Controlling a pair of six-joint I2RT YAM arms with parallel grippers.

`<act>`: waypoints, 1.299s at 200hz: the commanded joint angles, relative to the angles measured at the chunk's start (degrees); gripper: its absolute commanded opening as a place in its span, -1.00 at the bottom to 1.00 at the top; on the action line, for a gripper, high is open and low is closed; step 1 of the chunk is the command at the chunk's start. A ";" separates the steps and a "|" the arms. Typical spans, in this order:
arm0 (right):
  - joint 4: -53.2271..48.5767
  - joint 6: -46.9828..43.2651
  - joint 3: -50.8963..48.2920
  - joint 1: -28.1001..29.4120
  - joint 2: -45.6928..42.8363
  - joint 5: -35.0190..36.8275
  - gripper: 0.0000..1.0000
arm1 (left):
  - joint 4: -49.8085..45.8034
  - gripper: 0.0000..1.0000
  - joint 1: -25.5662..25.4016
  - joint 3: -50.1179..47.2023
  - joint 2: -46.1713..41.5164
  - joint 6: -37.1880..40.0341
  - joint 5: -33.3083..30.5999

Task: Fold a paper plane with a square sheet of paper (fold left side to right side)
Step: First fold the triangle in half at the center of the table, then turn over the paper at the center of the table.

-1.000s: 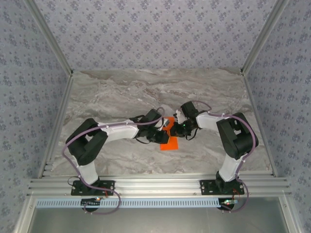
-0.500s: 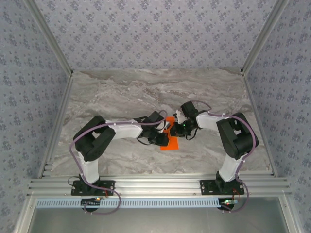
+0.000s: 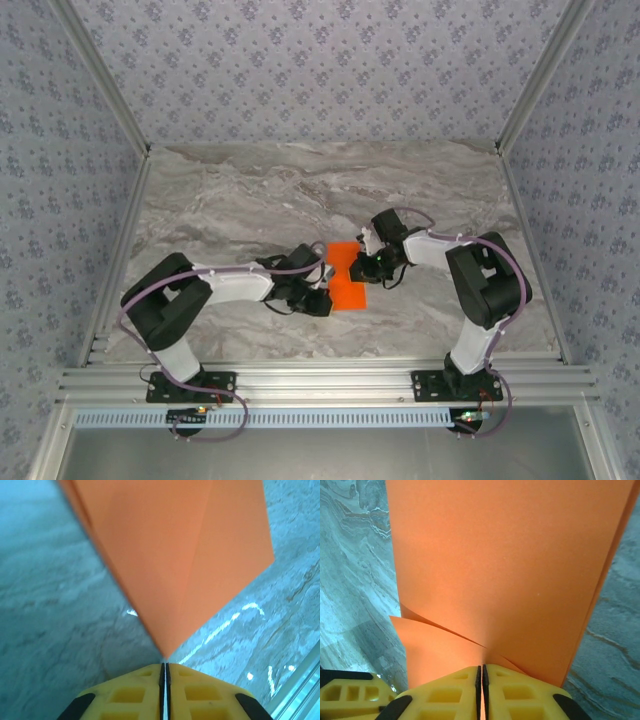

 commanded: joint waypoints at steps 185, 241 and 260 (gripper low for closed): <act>3.32 -0.04 -10.70 -6.18 -22.79 -0.36 0.14 | 7.92 -0.37 10.93 12.78 10.17 -0.09 7.54; 4.74 -0.45 -8.91 -7.55 -20.63 -5.03 0.23 | 10.70 -0.27 10.92 9.93 8.81 0.23 5.85; 4.82 -1.12 -8.83 -7.49 -20.35 -5.40 0.23 | 13.29 -0.22 10.76 8.17 8.76 -0.48 6.25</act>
